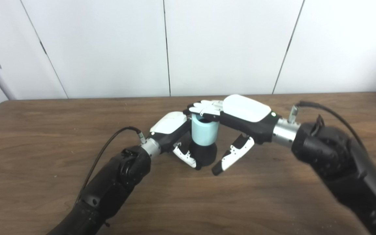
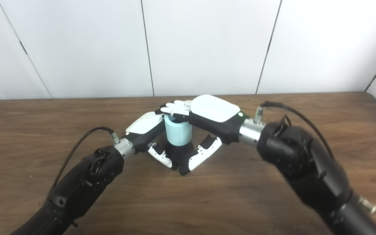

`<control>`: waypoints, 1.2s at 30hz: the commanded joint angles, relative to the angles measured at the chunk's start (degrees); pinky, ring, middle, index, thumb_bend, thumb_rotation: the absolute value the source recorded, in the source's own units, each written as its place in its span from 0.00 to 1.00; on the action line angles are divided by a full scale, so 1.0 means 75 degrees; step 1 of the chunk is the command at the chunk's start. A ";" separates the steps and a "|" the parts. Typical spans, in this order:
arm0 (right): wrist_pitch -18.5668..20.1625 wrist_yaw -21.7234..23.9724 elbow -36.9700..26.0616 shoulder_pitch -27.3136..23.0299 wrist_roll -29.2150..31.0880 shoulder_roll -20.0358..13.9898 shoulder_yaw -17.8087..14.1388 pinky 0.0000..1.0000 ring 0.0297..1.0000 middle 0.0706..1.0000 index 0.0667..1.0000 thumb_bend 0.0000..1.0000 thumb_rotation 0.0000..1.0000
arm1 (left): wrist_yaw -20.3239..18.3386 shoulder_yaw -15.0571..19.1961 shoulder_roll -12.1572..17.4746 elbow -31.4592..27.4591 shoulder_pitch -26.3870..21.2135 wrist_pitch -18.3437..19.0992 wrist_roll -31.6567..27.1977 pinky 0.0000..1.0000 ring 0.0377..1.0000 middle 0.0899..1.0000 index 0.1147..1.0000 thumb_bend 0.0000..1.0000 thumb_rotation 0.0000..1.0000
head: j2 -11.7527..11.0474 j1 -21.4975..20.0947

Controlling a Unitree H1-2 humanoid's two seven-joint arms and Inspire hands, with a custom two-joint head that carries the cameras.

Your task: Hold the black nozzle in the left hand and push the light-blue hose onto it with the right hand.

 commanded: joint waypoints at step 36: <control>0.1900 -0.0415 -0.0486 0.0942 -0.0521 0.0305 -0.1383 0.53 0.70 0.78 0.85 0.78 0.05 | -0.0361 -0.0114 0.0088 0.0215 0.0130 0.0224 0.0257 1.00 0.58 0.44 0.41 0.53 0.00 | -0.0007 0.0027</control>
